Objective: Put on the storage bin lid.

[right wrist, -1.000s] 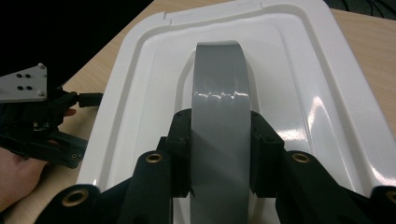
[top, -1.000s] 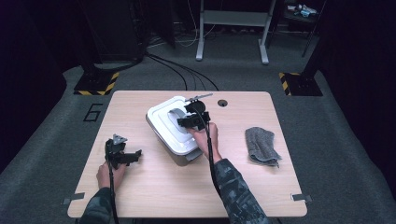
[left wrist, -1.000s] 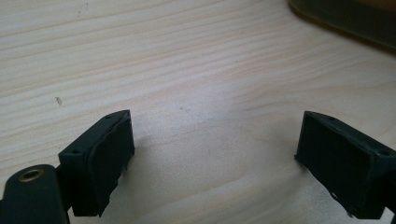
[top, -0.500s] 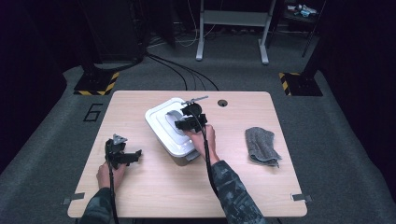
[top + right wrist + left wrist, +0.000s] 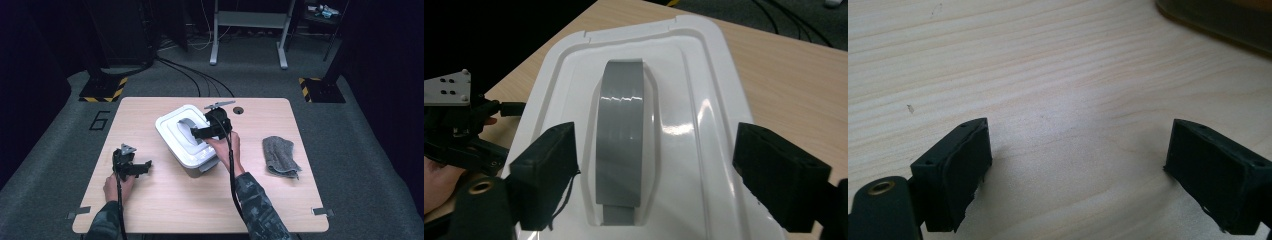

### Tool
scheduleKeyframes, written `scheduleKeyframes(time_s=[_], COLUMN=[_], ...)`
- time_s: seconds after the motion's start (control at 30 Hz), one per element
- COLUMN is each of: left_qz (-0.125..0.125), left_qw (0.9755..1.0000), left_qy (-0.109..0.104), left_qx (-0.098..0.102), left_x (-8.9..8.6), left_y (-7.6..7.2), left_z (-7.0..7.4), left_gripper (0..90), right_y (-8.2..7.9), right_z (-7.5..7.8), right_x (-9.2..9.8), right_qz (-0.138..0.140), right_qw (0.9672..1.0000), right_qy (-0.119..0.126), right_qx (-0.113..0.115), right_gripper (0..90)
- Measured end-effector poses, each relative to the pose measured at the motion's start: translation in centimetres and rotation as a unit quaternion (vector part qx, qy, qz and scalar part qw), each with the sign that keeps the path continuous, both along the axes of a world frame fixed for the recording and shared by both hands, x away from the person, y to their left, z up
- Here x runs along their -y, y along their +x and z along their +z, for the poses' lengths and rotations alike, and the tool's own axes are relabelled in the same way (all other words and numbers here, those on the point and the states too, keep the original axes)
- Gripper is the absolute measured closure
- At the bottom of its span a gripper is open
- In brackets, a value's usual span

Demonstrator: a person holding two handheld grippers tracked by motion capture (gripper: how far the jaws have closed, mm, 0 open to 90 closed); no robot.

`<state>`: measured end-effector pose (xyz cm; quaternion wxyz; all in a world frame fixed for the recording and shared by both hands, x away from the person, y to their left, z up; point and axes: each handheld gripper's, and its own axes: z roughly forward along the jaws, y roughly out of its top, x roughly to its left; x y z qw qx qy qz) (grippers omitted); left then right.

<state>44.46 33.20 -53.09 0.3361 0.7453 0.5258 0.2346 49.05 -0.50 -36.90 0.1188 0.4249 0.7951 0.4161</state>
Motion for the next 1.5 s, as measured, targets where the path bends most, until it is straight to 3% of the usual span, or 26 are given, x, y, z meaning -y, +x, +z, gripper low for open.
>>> scheduleKeyframes(time_s=[0.13,0.33,0.63,1.07,1.3,1.5], left_qz=[0.0,0.0,0.0,0.0,0.0,0.0], left_qw=[1.0,1.0,1.0,1.0,1.0,1.0], left_qy=[0.0,0.0,0.0,0.0,0.0,0.0], left_qx=[0.0,0.0,0.0,0.0,0.0,0.0], left_x=[0.0,0.0,0.0,0.0,0.0,0.0], left_y=[0.0,0.0,0.0,0.0,0.0,0.0], left_z=[0.0,0.0,0.0,0.0,0.0,0.0], left_gripper=[10.7,10.7,10.7,10.7,10.7,10.7], right_y=[-1.1,-2.7,-5.1,-7.5,-8.4,-9.3], right_z=[0.9,1.9,1.4,-1.8,-4.9,-8.8], right_x=[1.4,3.2,6.4,10.9,12.5,13.1], right_qz=[0.004,0.006,-0.002,-0.03,-0.039,-0.047], right_qw=[0.9998,0.999,0.998,0.998,0.9979,0.9976], right_qy=[0.008,-0.006,-0.018,-0.014,-0.025,-0.045], right_qx=[0.017,0.044,0.06,0.054,0.044,0.026], right_gripper=[13.9,8.5,4.7,4.2,4.6,4.0])
